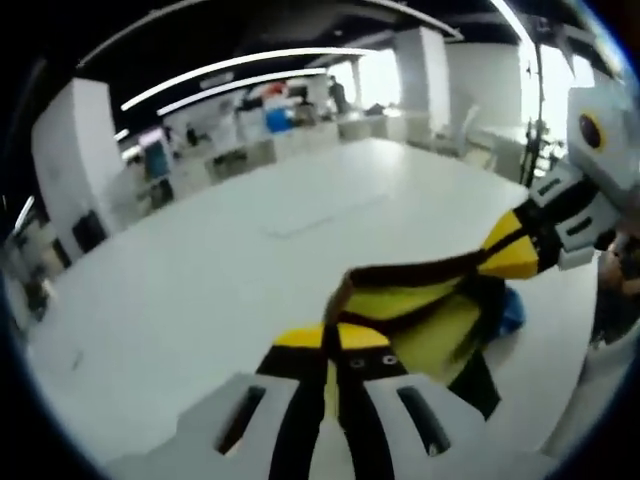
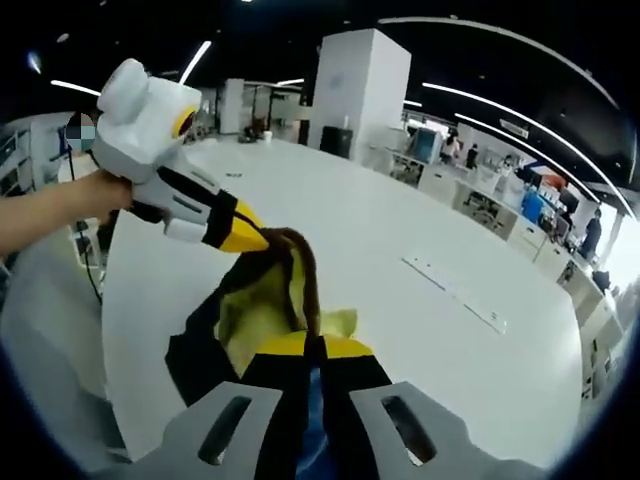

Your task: Fold the garment on the visible template until the final outline fits inside the template.

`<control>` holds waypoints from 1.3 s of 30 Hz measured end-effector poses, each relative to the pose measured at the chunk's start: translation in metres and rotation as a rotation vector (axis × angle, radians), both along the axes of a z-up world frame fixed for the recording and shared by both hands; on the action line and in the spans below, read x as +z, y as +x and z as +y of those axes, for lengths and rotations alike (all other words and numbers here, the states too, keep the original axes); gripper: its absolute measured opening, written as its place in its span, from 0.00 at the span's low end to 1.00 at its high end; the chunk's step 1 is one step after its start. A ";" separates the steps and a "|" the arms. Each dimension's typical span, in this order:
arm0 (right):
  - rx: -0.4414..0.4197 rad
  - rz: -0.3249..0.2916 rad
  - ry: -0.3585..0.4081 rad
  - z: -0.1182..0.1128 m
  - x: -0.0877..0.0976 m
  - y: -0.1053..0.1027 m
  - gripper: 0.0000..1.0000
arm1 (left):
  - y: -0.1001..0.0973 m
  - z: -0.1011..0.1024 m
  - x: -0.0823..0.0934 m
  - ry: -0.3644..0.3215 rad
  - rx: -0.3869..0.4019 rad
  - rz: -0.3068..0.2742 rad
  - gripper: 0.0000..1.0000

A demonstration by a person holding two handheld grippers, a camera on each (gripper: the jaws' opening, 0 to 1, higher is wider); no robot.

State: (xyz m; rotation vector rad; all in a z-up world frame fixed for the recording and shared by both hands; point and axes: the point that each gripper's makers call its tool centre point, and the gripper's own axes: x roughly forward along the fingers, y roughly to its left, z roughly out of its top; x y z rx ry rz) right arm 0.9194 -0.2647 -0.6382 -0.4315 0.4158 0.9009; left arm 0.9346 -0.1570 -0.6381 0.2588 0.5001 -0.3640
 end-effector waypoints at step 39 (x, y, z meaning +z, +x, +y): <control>-0.049 -0.593 0.137 -0.022 0.223 -0.046 0.03 | -0.068 0.008 0.228 0.060 -0.112 -0.516 0.00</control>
